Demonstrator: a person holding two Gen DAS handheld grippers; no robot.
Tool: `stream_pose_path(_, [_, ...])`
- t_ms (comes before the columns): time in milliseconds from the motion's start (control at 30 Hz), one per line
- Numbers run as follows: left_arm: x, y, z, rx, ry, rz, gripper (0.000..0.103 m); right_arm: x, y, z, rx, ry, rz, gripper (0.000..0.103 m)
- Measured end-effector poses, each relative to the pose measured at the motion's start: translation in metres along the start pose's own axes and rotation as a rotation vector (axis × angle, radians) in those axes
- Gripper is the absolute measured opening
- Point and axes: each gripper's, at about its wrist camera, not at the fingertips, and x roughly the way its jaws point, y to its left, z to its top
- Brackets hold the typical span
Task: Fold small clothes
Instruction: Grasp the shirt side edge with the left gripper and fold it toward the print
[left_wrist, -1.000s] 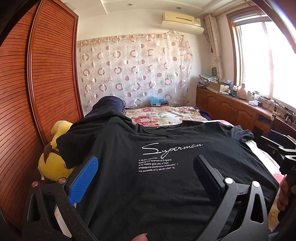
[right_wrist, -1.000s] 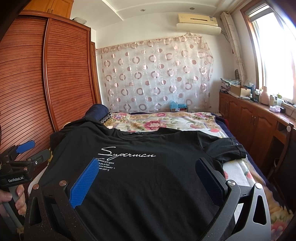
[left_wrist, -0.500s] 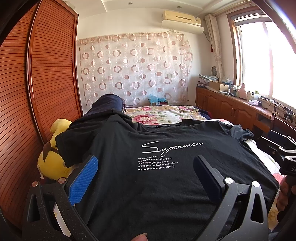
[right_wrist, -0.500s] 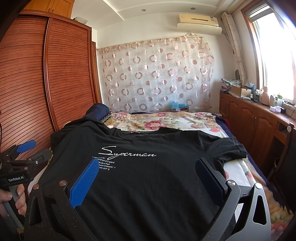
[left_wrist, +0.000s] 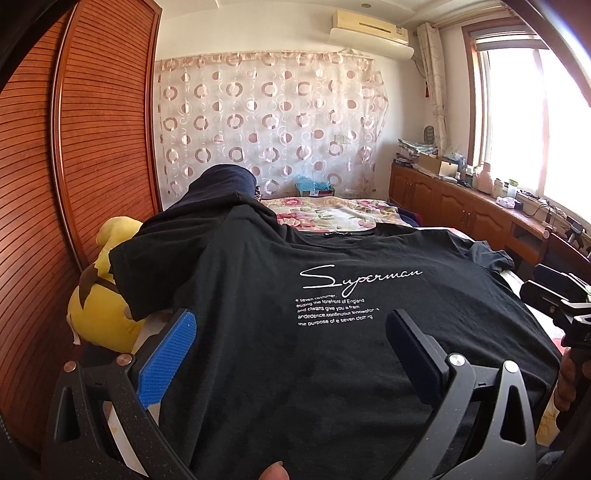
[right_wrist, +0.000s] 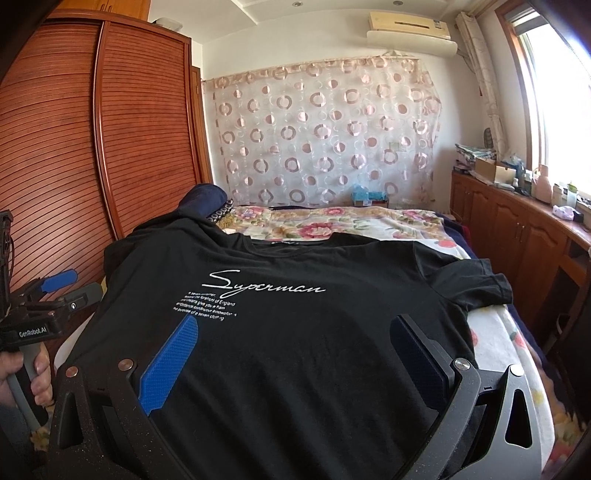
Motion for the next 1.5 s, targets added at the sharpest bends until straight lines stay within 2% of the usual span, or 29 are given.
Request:
stream_pose_path(200, [0.017, 0.018, 0.009, 0.025, 0.025, 0.013, 0.103, 0.023, -0.002, 0.012, -0.036, 0.016, 0.021, 0.103])
stream_pose_path(433, [0.039, 0.053, 0.018, -0.018, 0.049, 0.034, 0.103, 0.058, -0.006, 0.038, -0.065, 0.036, 0.068, 0.103])
stream_pose_path(667, [0.06, 0.076, 0.029, -0.06, 0.089, 0.041, 0.097, 0.088, -0.014, 0.055, -0.094, 0.071, 0.119, 0.103])
stream_pose_path(933, [0.075, 0.121, 0.051, -0.109, 0.102, 0.086, 0.091, 0.121, -0.028, 0.061, -0.114, 0.145, 0.178, 0.103])
stream_pose_path(1067, [0.082, 0.151, 0.059, -0.157, 0.117, 0.104, 0.085, 0.142, -0.036, 0.07, -0.106, 0.194, 0.194, 0.103])
stream_pose_path(1233, [0.09, 0.183, 0.047, -0.25, 0.158, 0.111, 0.079, 0.163, -0.034, 0.083, -0.12, 0.222, 0.205, 0.103])
stream_pose_path(1400, [0.102, 0.206, 0.041, -0.331, 0.176, 0.087, 0.059, 0.186, -0.027, 0.094, -0.129, 0.247, 0.218, 0.103])
stream_pose_path(1467, [0.106, 0.212, 0.041, -0.352, 0.172, 0.062, 0.056, 0.189, -0.026, 0.095, -0.129, 0.252, 0.224, 0.103])
stream_pose_path(1500, [0.108, 0.213, 0.041, -0.356, 0.173, 0.057, 0.051, 0.19, -0.024, 0.096, -0.132, 0.251, 0.224, 0.103])
